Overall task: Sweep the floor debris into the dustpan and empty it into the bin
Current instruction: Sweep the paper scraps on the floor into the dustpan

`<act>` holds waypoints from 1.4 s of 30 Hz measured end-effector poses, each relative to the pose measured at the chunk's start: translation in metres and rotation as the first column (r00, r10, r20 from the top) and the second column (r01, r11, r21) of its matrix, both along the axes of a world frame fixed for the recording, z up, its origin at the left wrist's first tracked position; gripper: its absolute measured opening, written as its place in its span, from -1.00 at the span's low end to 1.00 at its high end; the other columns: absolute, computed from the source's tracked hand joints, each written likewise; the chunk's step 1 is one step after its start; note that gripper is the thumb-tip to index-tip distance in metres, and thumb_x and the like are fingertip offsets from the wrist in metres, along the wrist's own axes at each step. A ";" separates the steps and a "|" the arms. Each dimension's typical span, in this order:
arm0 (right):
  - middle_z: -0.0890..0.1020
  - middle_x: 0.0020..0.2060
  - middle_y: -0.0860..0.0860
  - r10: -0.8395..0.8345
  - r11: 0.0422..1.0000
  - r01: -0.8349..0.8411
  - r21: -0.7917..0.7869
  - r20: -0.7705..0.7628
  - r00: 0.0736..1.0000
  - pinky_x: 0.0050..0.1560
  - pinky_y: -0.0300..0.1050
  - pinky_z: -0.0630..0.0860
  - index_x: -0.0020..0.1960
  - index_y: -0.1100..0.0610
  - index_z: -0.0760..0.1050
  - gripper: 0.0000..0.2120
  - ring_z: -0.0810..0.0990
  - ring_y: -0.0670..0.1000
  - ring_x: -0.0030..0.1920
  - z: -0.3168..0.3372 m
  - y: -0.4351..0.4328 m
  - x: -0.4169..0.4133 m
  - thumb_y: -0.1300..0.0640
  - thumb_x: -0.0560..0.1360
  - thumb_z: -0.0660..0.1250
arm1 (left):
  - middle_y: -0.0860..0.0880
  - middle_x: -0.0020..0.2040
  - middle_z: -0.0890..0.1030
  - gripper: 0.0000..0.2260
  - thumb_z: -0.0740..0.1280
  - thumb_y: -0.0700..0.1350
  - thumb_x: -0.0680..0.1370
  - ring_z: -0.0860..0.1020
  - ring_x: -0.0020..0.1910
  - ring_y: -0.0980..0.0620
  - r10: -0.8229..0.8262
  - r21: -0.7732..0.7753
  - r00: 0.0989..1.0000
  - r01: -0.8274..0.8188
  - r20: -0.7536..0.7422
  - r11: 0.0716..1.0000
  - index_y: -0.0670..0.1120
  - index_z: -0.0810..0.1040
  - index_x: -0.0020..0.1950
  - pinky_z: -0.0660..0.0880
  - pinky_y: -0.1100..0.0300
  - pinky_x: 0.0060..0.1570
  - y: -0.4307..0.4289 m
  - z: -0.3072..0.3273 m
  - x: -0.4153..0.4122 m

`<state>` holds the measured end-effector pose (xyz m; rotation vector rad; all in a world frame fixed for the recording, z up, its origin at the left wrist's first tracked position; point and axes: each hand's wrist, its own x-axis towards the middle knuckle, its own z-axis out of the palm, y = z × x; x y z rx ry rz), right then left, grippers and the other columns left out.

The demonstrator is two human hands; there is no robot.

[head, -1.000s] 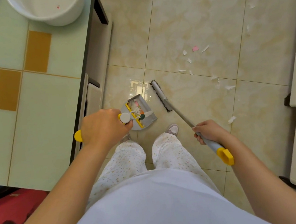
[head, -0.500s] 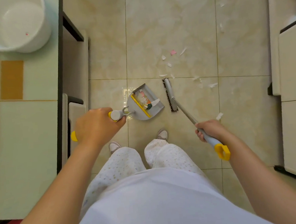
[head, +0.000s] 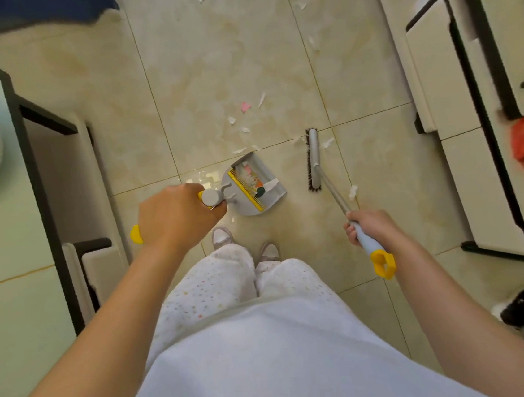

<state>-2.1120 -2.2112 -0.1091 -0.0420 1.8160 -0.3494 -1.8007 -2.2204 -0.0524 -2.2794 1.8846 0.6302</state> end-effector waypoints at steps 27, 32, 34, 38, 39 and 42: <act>0.41 -0.43 0.12 0.423 0.904 -0.427 0.035 -0.224 0.878 -0.63 -0.32 0.32 -0.19 0.23 0.35 -0.89 0.35 0.04 -0.49 -0.089 -0.127 -0.140 0.32 0.51 0.20 | -0.01 -0.53 0.38 -0.57 0.33 0.24 0.42 0.38 -0.52 -0.07 -0.154 -0.008 0.975 0.157 0.163 0.988 -0.10 0.51 -0.40 0.13 0.33 -0.48 -0.126 -0.004 -0.149; 0.42 -0.44 0.13 0.458 0.889 -0.455 0.053 -0.084 0.885 -0.51 -0.19 0.35 -0.29 0.22 0.33 -0.80 0.36 0.04 -0.48 -0.089 -0.121 -0.126 0.33 0.51 0.15 | -0.04 -0.48 0.46 -0.59 0.36 0.25 0.40 0.45 -0.48 -0.12 -0.127 0.005 0.980 0.128 0.155 0.992 -0.09 0.55 -0.36 0.19 0.34 -0.48 -0.132 -0.005 -0.148; 0.46 -0.42 0.15 0.487 0.873 -0.486 0.038 -0.017 0.873 -0.41 -0.13 0.37 -0.28 0.23 0.36 -0.81 0.39 0.05 -0.46 -0.076 -0.116 -0.123 0.30 0.51 0.18 | -0.03 -0.48 0.44 -0.60 0.36 0.26 0.41 0.44 -0.47 -0.12 -0.120 -0.001 0.981 0.122 0.151 0.993 -0.08 0.55 -0.35 0.20 0.33 -0.47 -0.136 -0.004 -0.147; 0.47 -0.39 0.16 0.395 0.915 -0.403 0.013 0.167 0.903 -0.56 -0.30 0.36 -0.23 0.30 0.43 -0.82 0.41 -0.05 -0.59 -0.038 -0.100 -0.125 0.30 0.55 0.23 | -0.06 -0.46 0.48 -0.61 0.37 0.23 0.41 0.46 -0.44 -0.13 -0.132 -0.014 0.979 0.136 0.153 0.991 -0.09 0.58 -0.32 0.18 0.33 -0.46 -0.138 -0.002 -0.149; 0.47 -0.38 0.16 0.349 0.933 -0.360 0.013 0.210 0.913 -0.59 -0.33 0.34 -0.21 0.31 0.45 -0.83 0.40 -0.08 -0.62 -0.030 -0.096 -0.125 0.30 0.55 0.23 | -0.06 -0.46 0.49 -0.62 0.37 0.23 0.41 0.47 -0.43 -0.14 -0.136 -0.016 0.978 0.140 0.158 0.990 -0.09 0.58 -0.32 0.17 0.34 -0.46 -0.136 -0.002 -0.150; 0.47 -0.36 0.15 0.287 0.955 -0.297 0.009 0.237 0.928 -0.60 -0.35 0.33 -0.20 0.27 0.46 -0.83 0.39 -0.10 -0.64 -0.015 -0.081 -0.123 0.30 0.56 0.22 | -0.08 -0.47 0.49 -0.60 0.37 0.24 0.40 0.49 -0.45 -0.15 -0.135 -0.017 0.977 0.139 0.165 0.990 -0.10 0.57 -0.35 0.18 0.34 -0.45 -0.129 -0.002 -0.149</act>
